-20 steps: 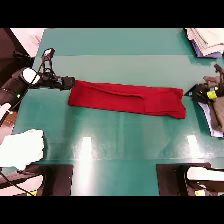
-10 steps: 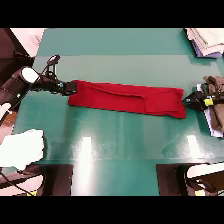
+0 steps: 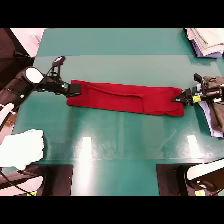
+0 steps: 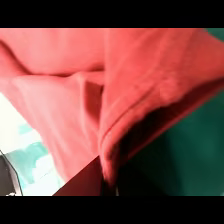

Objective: Fold the shirts.

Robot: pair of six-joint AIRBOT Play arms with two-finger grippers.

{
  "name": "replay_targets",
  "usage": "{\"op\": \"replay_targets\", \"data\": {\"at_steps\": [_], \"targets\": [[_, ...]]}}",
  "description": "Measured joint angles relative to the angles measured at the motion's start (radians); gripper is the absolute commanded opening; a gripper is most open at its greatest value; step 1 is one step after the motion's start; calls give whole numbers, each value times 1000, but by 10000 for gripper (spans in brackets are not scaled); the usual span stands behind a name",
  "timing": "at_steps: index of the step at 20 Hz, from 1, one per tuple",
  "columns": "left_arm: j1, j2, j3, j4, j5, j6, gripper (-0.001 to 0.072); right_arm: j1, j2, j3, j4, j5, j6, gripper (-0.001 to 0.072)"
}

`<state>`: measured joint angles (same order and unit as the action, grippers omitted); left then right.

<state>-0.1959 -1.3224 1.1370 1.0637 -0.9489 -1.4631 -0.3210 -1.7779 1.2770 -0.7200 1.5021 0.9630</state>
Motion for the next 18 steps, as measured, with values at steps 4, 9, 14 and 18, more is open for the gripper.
{"op": "replay_targets", "data": {"at_steps": [4, 9, 14, 18], "targets": [[-109, -69, 89, -3, 40, 20, 24, 12, 95, 1, 13, 2, 32, 14], [-246, -287, 331, -9, 61, 28, 24, 67, 247, 37, 18, 24, 132, 14], [-327, -537, 550, -86, 66, 58, 23, 211, 304, 229, 20, 73, 262, 14], [-343, -653, 643, -139, 78, 74, 23, 361, 278, 431, 22, 99, 346, 13]]}}
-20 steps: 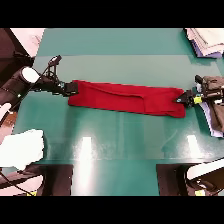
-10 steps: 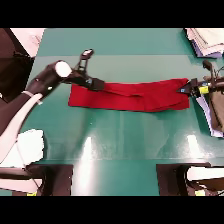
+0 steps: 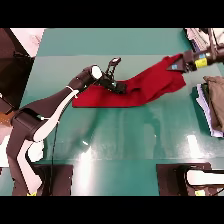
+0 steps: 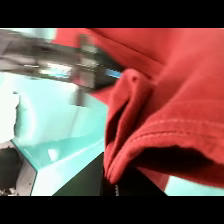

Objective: Fold the shirts.

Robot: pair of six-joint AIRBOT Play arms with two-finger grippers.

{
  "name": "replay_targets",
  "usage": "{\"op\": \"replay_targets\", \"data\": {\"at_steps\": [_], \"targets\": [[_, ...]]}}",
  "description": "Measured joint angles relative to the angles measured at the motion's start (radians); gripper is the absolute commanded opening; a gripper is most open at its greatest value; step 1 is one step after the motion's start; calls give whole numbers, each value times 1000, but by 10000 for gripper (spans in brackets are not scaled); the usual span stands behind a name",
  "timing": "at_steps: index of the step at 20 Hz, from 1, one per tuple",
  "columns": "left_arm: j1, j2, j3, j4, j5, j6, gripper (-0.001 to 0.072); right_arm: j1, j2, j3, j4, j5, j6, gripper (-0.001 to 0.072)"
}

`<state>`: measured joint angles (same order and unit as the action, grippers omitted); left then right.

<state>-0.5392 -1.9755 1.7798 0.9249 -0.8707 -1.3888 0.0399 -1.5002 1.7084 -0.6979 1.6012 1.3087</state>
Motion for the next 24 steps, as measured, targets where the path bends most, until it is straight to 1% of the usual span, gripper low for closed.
{"op": "replay_targets", "data": {"at_steps": [5, 7, 10, 14, 17, 21, 24], "targets": [[-1, -43, 30, -11, 14, 7, 24, 170, -110, 250, 0, 23, 72, 14], [9, -47, 34, -12, 10, 7, 23, 221, -148, 304, -1, 18, 87, 13], [36, -50, 48, -11, -30, 8, 22, 273, -175, 307, -2, -26, 88, 13], [109, -34, 100, 26, -137, 9, 23, 326, -192, 287, -2, -96, 50, 13], [196, 42, 120, 97, -203, 10, 23, 366, -211, 282, 0, -152, 27, 14], [349, 204, 130, 207, -284, 10, 24, 433, -264, 281, 0, -228, -7, 15], [461, 329, 132, 259, -340, 10, 24, 504, -328, 282, 2, -320, -49, 18]]}}
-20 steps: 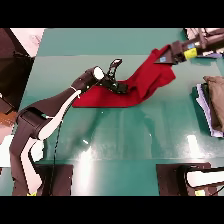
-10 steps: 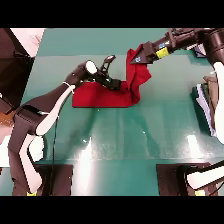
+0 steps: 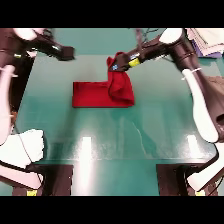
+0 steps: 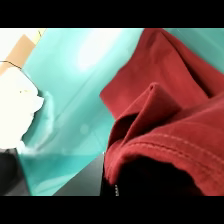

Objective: Fold the shirts.

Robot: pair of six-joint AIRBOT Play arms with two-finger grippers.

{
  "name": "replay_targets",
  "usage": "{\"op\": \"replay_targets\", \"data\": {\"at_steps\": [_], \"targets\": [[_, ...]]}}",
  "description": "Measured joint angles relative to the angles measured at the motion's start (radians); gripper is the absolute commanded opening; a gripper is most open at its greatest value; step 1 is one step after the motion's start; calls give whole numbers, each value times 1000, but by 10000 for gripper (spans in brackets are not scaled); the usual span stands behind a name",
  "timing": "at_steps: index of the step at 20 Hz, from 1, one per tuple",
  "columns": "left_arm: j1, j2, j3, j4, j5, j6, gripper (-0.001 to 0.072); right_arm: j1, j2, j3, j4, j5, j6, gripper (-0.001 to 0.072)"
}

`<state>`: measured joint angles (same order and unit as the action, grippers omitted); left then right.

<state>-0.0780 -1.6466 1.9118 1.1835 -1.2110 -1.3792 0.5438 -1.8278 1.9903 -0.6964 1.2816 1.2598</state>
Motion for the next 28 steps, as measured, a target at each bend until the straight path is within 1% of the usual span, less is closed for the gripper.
{"op": "replay_targets", "data": {"at_steps": [2, 3, 4, 5, 8, 10, 14, 16, 18, 19, 20, 23, 25, 28], "targets": [[58, 71, 2, 16, -32, 0, 24, 60, -67, 31, -1, -85, -39, 29], [80, 101, 2, 21, -47, 0, 24, 90, -104, 55, -1, -124, -56, 210], [97, 125, 2, 27, -62, 0, 24, 119, -139, 75, 0, -168, -72, 473], [107, 144, 2, 31, -74, 0, 24, 149, -171, 89, 2, -226, -88, 535], [126, 174, 1, 32, -108, 0, 24, 207, -209, 75, 27, -358, -111, 534], [132, 185, 1, 35, -130, -1, 24, 206, -182, 39, 21, -361, -116, 532], [136, 192, 0, 35, -167, -2, 24, 106, -64, -94, -73, -196, -101, 524], [137, 193, 1, 32, -174, -2, 24, 21, 5, -202, -122, -124, -90, 524], [137, 191, 0, 23, -180, -2, 24, -73, 66, -328, -147, -82, -65, 530], [137, 190, 1, 20, -180, -2, 24, -118, 92, -390, -144, -79, -55, 607], [136, 189, 0, 15, -181, -2, 24, -163, 112, -455, -130, -79, -45, 682], [134, 188, 0, -2, -179, -2, 24, -254, 135, -600, -43, -98, -37, 683], [134, 188, 0, -8, -173, -2, 24, -280, 119, -658, 21, -119, -59, 683], [134, 188, 0, -14, -169, -2, 24, -270, 70, -695, 129, -148, -103, 683]]}}
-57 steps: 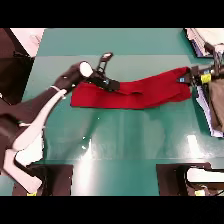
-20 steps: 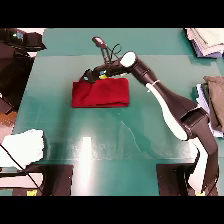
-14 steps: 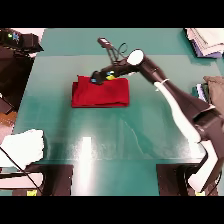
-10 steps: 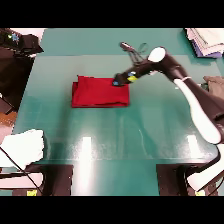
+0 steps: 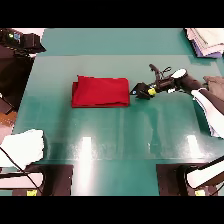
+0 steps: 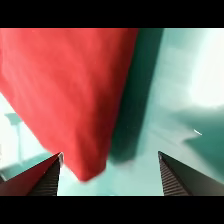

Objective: Fold the shirts.

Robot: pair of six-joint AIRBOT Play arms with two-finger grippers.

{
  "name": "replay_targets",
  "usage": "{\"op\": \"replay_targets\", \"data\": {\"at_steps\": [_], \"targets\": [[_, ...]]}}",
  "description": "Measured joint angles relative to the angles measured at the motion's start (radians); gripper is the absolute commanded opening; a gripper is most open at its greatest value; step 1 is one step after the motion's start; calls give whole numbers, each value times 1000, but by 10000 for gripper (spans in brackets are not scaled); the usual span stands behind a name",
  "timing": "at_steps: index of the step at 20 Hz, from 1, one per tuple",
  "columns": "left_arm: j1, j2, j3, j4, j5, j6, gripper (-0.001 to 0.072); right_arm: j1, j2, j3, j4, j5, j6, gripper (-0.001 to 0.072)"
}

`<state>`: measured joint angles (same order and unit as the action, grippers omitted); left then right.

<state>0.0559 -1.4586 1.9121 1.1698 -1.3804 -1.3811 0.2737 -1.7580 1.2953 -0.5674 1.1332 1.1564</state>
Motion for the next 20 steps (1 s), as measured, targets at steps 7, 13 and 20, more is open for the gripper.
{"op": "replay_targets", "data": {"at_steps": [7, 13, 20], "targets": [[0, 0, 0, -7, 3, 1, 24, 111, -132, 92, 192, -101, -79, 368], [0, 0, 0, -7, -9, 1, 24, 164, -196, 234, 219, -143, -100, 16], [-53, 0, -22, -35, -31, 1, 24, -35, 41, 152, 119, -145, -58, 16]]}}
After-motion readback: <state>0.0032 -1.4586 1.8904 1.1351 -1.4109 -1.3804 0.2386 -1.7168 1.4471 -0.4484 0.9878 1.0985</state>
